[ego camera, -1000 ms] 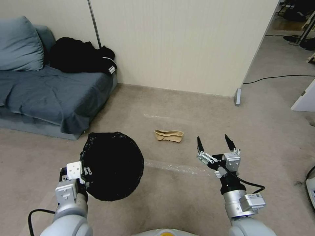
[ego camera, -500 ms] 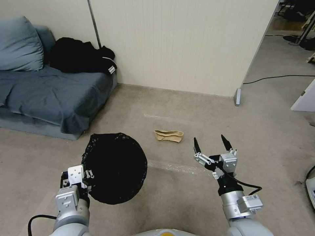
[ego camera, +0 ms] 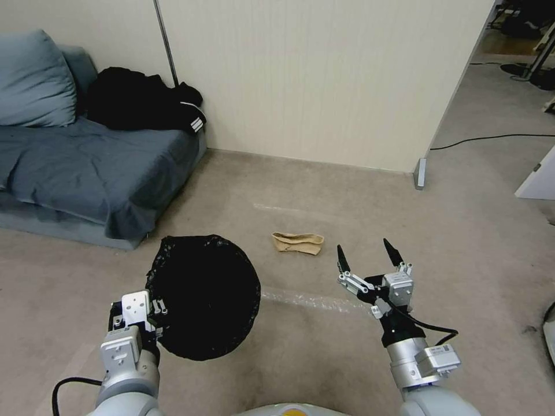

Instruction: Pick up the trash bin, then pick up the garbage from the floor and place it into the trash bin.

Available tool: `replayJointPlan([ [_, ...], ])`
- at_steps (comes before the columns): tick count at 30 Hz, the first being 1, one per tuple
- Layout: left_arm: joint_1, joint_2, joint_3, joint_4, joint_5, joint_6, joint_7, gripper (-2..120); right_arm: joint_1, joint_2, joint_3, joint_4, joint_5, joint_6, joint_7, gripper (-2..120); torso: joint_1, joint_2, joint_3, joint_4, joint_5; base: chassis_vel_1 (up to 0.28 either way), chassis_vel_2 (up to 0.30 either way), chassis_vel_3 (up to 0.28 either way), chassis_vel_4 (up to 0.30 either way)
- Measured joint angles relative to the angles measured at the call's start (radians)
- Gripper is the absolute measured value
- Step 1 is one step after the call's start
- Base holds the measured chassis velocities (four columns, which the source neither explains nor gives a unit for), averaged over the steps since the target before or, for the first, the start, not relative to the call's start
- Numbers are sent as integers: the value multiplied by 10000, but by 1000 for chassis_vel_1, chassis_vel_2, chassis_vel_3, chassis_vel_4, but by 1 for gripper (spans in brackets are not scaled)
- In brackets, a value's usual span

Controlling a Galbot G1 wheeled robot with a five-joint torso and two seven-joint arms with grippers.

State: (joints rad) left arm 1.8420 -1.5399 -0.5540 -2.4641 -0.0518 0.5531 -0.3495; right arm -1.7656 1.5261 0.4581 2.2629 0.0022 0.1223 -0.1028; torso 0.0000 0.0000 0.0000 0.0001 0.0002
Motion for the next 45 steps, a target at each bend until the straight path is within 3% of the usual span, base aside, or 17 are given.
replayJointPlan([
  [28,-41,-97,-32,116,27,-105,61,3,66,-89,49,-42,69,215,-297,98,1,-1,2,0,-1,-174,177,179,-165],
  [35,-239,-69,-278,117,-154,-58,60,3,1185,-903,119,-740,430,472,-265,100,-1,0,0,-2,0,10,-24,-9,9],
  [45,-369,-79,-361,119,-195,-17,63,3,2993,-2016,-64,-1620,938,-522,-105,100,0,0,0,-1,0,0,0,0,0],
])
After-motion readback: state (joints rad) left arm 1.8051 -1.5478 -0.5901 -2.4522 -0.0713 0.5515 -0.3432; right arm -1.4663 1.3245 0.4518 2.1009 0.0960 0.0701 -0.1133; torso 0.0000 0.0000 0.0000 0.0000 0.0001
